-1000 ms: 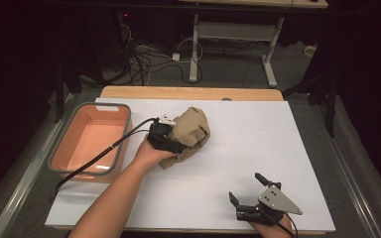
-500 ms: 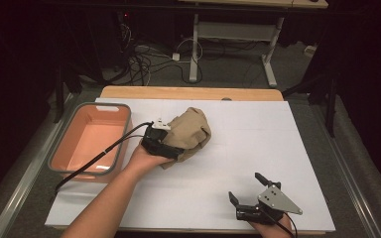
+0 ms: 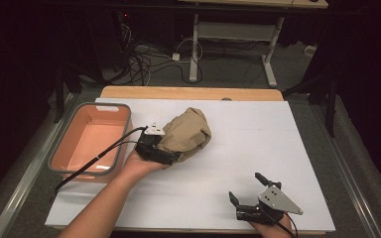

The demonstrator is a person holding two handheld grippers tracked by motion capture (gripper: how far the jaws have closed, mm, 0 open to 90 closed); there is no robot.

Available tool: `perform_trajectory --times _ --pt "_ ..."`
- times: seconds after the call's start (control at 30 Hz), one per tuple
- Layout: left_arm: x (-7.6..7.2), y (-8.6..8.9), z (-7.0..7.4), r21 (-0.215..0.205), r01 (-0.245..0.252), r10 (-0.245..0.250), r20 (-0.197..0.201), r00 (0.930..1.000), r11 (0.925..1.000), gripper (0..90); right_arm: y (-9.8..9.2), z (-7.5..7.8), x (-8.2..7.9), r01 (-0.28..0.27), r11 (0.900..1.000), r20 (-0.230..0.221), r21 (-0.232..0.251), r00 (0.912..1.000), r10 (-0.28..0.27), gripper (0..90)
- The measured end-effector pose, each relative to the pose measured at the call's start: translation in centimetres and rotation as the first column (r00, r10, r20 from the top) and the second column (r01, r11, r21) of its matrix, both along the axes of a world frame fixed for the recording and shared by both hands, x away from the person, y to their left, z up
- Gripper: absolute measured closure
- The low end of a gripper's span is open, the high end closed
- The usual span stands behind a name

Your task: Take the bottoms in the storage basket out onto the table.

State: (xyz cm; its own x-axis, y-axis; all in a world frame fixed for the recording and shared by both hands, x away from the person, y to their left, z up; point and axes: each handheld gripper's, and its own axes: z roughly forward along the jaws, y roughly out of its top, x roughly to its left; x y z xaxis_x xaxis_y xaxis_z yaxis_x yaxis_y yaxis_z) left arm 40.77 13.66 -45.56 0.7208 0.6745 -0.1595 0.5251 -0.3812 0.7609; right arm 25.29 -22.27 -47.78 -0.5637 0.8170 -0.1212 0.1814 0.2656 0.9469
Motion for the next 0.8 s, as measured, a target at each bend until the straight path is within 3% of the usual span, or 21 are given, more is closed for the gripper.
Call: perform_trajectory --times 0.47,0.8 --pt "-2.5 1.8 0.0 -0.081 0.0 0.002 0.024 0.9997 0.9967 0.0 0.1 0.0 0.0 -0.002 1.0 0.0 -0.002 1.0 0.002 0.4" --pt "-4.4 2.5 -1.4 -0.085 -0.007 0.012 0.054 0.9985 0.9963 0.0 0.2 0.1 0.1 -0.001 1.0 -0.001 0.001 1.0 0.001 0.4"
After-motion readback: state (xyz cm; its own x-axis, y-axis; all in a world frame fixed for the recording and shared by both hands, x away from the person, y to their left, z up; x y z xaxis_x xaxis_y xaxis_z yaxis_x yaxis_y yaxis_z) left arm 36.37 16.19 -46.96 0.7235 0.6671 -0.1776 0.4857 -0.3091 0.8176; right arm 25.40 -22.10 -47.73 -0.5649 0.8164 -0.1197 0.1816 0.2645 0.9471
